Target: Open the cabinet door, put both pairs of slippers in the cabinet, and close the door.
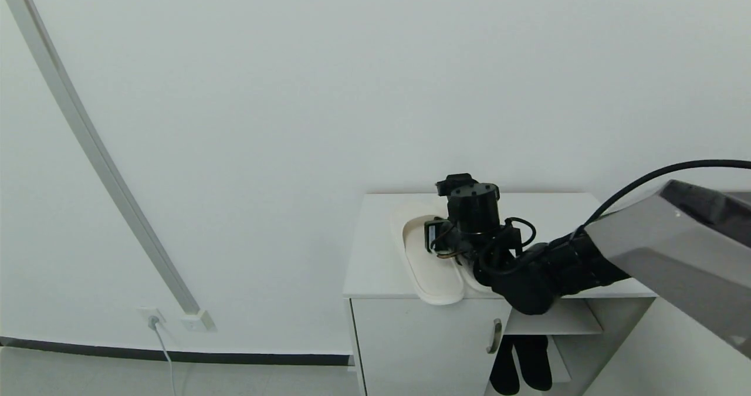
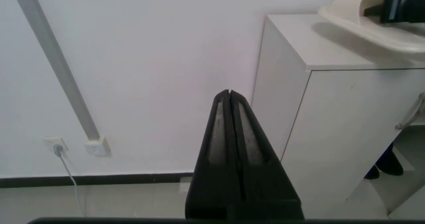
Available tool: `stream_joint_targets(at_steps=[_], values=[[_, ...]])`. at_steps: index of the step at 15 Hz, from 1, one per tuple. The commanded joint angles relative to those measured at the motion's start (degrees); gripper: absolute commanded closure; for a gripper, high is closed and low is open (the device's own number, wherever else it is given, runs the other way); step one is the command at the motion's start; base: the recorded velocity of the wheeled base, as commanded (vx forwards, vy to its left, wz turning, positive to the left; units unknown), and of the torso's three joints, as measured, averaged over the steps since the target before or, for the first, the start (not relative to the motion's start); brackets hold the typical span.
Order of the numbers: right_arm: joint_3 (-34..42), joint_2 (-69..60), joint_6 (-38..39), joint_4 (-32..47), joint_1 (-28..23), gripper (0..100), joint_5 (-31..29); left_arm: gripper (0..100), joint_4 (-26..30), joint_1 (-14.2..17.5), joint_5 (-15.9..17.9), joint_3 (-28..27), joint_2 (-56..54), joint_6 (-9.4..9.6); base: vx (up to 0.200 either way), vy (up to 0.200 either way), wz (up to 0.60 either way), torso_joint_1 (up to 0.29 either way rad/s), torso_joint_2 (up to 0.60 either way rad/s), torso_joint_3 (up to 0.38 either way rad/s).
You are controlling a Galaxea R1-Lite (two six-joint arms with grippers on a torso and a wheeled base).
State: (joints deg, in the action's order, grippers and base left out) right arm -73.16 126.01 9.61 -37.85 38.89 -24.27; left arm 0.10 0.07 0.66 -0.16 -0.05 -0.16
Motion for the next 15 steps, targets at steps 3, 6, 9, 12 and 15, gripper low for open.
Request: stream_joint_targets(at_steps=[3, 6, 9, 12, 15], values=[[15.9, -15.4, -0.1, -2.2, 1.8, 100, 6.6, 100, 0.0, 0.0, 0.0, 0.0, 0.0, -0.02, 0.0, 0.0, 0.0, 0.0, 0.0, 0.0], [24.5, -21.2, 0.1, -4.3, 3.7, 100, 10.6, 100, 0.0, 0.0, 0.0, 0.1, 0.0, 0.07, 0.0, 0.0, 0.0, 0.0, 0.0, 0.0], [25.8, -21.2, 0.2, -5.8, 5.3, 100, 11.3, 100, 0.0, 0.0, 0.0, 0.0, 0.0, 0.07, 0.0, 0.0, 0.0, 0.0, 0.0, 0.0], [26.1, -21.0, 0.2, -5.8, 5.4, 100, 11.3, 100, 0.0, 0.0, 0.0, 0.1, 0.0, 0.16, 0.0, 0.0, 0.0, 0.0, 0.0, 0.0], [26.4, -22.4, -0.3, -4.0, 3.7, 100, 10.8, 100, 0.0, 0.0, 0.0, 0.0, 0.0, 0.07, 0.0, 0.0, 0.0, 0.0, 0.0, 0.0]])
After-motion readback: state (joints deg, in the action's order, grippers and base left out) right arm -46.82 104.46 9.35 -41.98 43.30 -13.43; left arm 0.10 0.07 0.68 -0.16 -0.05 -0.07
